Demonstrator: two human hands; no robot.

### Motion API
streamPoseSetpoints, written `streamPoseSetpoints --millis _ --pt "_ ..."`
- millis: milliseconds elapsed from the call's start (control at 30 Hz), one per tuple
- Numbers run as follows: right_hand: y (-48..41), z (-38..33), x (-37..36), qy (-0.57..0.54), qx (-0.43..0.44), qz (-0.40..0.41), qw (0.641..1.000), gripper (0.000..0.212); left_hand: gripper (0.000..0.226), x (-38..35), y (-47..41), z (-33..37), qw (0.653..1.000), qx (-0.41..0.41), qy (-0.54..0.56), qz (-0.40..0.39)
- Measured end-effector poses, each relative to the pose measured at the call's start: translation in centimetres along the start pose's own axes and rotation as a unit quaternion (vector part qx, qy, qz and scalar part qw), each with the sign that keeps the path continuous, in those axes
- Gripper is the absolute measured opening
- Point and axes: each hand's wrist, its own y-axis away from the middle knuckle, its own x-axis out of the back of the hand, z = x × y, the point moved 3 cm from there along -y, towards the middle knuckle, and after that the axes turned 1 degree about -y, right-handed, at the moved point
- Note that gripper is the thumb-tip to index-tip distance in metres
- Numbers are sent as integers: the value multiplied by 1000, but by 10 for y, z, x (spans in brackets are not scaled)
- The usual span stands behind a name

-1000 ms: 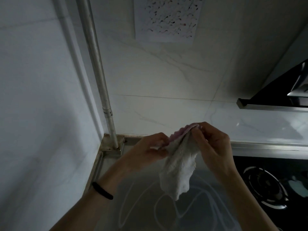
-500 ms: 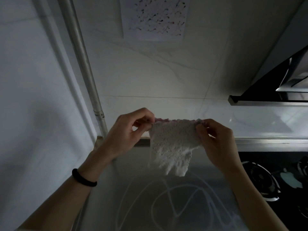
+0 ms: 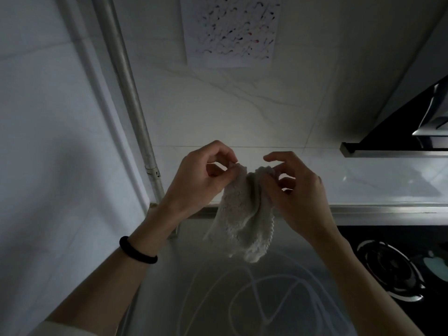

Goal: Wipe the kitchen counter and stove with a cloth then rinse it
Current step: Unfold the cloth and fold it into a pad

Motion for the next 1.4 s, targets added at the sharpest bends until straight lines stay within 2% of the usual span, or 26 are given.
streamPoseSetpoints --millis 200,267,367,433,600,667,733,867,933,1000,1067,1167,1233,1333,1400 --pt "-3 -6 2 45 26 30 998 22 14 6 2 -6 998 14 -27 47" --pt "-4 -5 3 40 27 -5 999 26 22 9 2 -8 999 28 -13 38" --pt "-7 -7 -2 40 33 -93 994 33 32 3 0 -4 998 29 44 -21" --pt "-10 -10 -7 39 39 -117 992 34 35 -1 -1 -1 996 22 75 -42" --pt "-17 -13 -4 15 39 -114 993 14 37 -1 -6 -5 993 34 109 5" --pt "-17 -16 -2 -11 42 -122 992 7 34 0 0 -18 987 51 155 5" --pt "-18 -21 2 -40 41 -134 989 7 41 -7 13 -37 972 86 213 -44" --pt "-23 -31 14 -51 64 -160 984 8 59 -35 50 -74 935 172 231 -205" --pt "-25 -32 21 -50 74 -158 983 5 53 -47 63 -87 931 188 214 -227" --pt "-26 -30 28 -44 81 -140 986 8 37 -55 72 -100 942 188 166 -222" --pt "-27 -23 34 -37 79 -120 989 8 32 -58 80 -110 947 182 135 -229" --pt "-26 -7 46 -24 62 -82 994 17 25 -52 88 -125 949 202 149 -191" --pt "-23 5 55 -9 43 -60 997 20 18 -39 91 -134 948 233 181 -120" --pt "-13 26 61 5 -2 -37 999 18 17 -14 90 -140 916 292 274 15" --pt "-4 41 57 4 -48 -35 998 16 19 1 82 -130 927 278 247 46"
